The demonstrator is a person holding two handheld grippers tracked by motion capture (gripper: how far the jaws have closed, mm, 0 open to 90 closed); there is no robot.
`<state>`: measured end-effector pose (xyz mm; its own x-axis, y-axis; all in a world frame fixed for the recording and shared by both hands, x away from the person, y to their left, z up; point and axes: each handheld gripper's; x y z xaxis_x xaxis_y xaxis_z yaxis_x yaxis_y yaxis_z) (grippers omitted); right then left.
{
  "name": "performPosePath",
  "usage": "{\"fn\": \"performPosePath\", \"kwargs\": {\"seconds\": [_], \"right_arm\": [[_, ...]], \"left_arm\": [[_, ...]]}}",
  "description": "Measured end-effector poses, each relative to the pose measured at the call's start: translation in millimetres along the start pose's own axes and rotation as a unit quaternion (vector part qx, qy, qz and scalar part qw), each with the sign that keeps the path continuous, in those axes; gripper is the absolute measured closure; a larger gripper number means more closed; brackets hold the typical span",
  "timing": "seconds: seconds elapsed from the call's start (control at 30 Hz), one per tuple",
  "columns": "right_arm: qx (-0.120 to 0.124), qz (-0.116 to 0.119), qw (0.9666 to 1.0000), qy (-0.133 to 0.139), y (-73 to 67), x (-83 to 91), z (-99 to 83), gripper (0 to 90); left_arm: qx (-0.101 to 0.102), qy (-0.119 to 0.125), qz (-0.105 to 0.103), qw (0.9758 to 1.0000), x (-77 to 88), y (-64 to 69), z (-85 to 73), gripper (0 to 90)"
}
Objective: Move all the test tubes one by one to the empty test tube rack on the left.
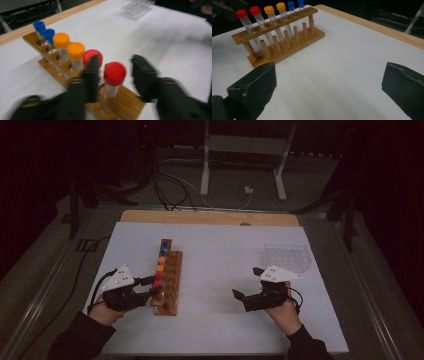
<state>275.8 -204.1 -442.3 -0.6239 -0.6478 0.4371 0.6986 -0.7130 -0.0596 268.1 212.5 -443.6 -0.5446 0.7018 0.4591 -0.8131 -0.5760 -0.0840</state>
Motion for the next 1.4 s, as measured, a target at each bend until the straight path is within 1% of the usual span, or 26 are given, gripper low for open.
{"fn": "performPosePath", "kwargs": {"seconds": [0.03,0.07,0.13,0.2,0.23,0.27,0.33,0.37,0.4,0.43,0.5,0.57,0.63,0.73,0.83,0.87,0.93,1.0,1.07,1.1,1.13,1.2,1.23,1.4], "right_arm": [[0.001,0.000,1.0000,0.001,0.0,0.4,0.0,0.0],[0.002,0.000,1.0000,0.002,0.2,0.9,-0.2,0.0],[0.001,-0.001,1.0000,0.003,0.5,2.7,-1.3,0.0],[0.001,-0.001,1.0000,0.005,1.2,5.0,-3.2,0.0],[0.001,-0.001,1.0000,0.006,1.8,6.3,-4.5,0.0],[0.001,-0.002,1.0000,0.007,2.6,8.0,-6.6,0.0],[0.001,-0.006,1.0000,0.008,4.4,10.5,-10.9,0.0],[0.002,-0.009,0.9999,0.008,5.5,11.5,-13.2,0.0],[0.004,-0.014,0.9999,0.008,6.6,12.3,-15.8,0.0],[0.006,-0.018,0.9998,0.008,7.5,13.2,-18.4,0.0],[0.008,-0.024,0.9996,0.009,9.5,14.7,-23.7,0.0],[0.005,-0.027,0.9996,0.009,11.8,16.5,-28.3,0.0],[0.003,-0.029,0.9995,0.008,14.1,18.0,-32.6,0.0],[0.001,-0.039,0.9992,0.006,17.4,19.1,-38.5,0.0],[0.000,-0.043,0.9991,0.001,19.9,19.3,-42.8,0.0],[0.003,-0.045,0.9990,0.000,20.5,19.1,-44.4,0.0],[0.005,-0.049,0.9988,-0.003,21.5,18.4,-47.0,0.0],[0.002,-0.049,0.9988,-0.005,22.9,17.3,-48.7,0.0],[0.001,-0.051,0.9987,-0.007,23.3,16.6,-49.1,0.0],[0.003,-0.051,0.9987,-0.007,23.4,16.2,-49.5,0.0],[0.004,-0.051,0.9987,-0.006,23.2,16.0,-49.6,0.0],[0.005,-0.050,0.9987,-0.006,23.2,15.7,-49.7,0.0],[0.005,-0.050,0.9987,-0.005,23.0,15.7,-49.7,0.0],[0.008,-0.051,0.9987,-0.003,22.7,15.5,-50.0,0.0]], "left_arm": [[-0.003,0.001,0.001,1.0000,1.3,1.1,0.2,41.6],[-0.002,0.005,0.000,1.0000,3.5,1.7,0.2,35.7],[0.003,0.010,0.005,0.9999,8.0,1.6,-0.2,26.2],[0.011,0.020,-0.002,0.9997,13.7,-0.3,-2.8,17.1],[0.011,0.026,-0.010,0.9996,17.7,-2.3,-5.7,13.8],[0.015,0.026,-0.014,0.9995,20.0,-3.6,-8.6,10.9],[0.019,0.021,-0.015,0.9995,23.1,-6.3,-15.6,6.9],[0.019,0.015,-0.012,0.9996,23.8,-7.5,-19.6,5.0],[0.024,0.014,-0.008,0.9996,24.6,-8.2,-23.8,2.2],[0.027,0.012,-0.008,0.9995,25.4,-9.2,-26.9,2.1],[0.031,0.006,-0.001,0.9995,26.6,-10.9,-34.6,1.5],[0.034,0.002,0.000,0.9994,26.6,-12.1,-42.7,1.4],[0.038,-0.002,0.010,0.9992,24.8,-12.7,-49.0,1.4],[0.034,-0.008,0.024,0.9991,17.6,-13.2,-61.4,1.5],[0.040,-0.016,0.030,0.9986,8.4,-11.9,-70.9,1.5],[0.038,-0.020,0.038,0.9984,5.1,-10.6,-73.1,1.5],[0.038,-0.026,0.048,0.9978,1.3,-10.1,-74.8,1.5],[0.041,-0.033,0.064,0.9966,-0.7,-11.1,-76.1,1.5],[0.052,-0.035,0.078,0.9950,-1.5,-12.8,-77.5,1.5],[0.056,-0.034,0.083,0.9944,-1.7,-13.2,-78.0,1.5],[0.058,-0.039,0.089,0.9936,-2.3,-13.0,-78.0,1.5],[0.057,-0.042,0.098,0.9927,-3.5,-11.7,-78.1,1.6],[0.057,-0.043,0.099,0.9926,-3.9,-11.2,-78.0,1.5],[0.059,-0.035,0.086,0.9939,-4.1,-10.3,-77.7,1.5]]}}
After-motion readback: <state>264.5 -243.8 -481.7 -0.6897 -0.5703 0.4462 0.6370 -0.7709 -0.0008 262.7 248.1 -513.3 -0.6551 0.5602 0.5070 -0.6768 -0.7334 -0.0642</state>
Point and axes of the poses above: each handheld gripper's, and its own axes: x roughly backward along the jaws, z roughly out of its top, y roughly to its right, and after that the axes turned 4 degrees about -x, right-handed
